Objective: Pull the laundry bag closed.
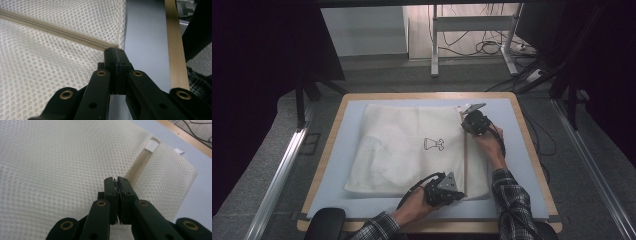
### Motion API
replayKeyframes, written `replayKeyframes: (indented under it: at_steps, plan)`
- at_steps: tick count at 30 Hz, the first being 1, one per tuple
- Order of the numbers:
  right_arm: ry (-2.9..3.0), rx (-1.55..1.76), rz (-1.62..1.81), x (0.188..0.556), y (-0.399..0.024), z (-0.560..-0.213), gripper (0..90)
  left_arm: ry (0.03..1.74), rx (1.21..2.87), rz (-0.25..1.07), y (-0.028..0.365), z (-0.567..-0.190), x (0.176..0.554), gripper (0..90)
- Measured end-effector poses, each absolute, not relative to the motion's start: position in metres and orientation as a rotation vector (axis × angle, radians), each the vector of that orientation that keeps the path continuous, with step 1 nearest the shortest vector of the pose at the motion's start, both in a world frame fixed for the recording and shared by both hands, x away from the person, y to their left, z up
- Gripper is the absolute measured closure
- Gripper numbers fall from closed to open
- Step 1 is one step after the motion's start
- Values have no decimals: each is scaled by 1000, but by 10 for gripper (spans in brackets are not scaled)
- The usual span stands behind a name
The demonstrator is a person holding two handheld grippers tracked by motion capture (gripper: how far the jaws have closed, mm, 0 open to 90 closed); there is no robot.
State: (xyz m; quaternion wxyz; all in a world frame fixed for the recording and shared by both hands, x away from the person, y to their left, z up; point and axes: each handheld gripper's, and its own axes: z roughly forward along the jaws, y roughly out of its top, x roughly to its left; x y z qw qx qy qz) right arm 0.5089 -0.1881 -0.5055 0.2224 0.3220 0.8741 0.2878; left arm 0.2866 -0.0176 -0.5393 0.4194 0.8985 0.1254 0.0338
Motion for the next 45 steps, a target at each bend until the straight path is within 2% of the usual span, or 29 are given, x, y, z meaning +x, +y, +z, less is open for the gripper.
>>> replayKeyframes:
  at_steps: [45]
  plan:
    - [2387, 925, 809, 566, -182, -507, 866, 321, 2249, 74, -17, -540, 287, 900]
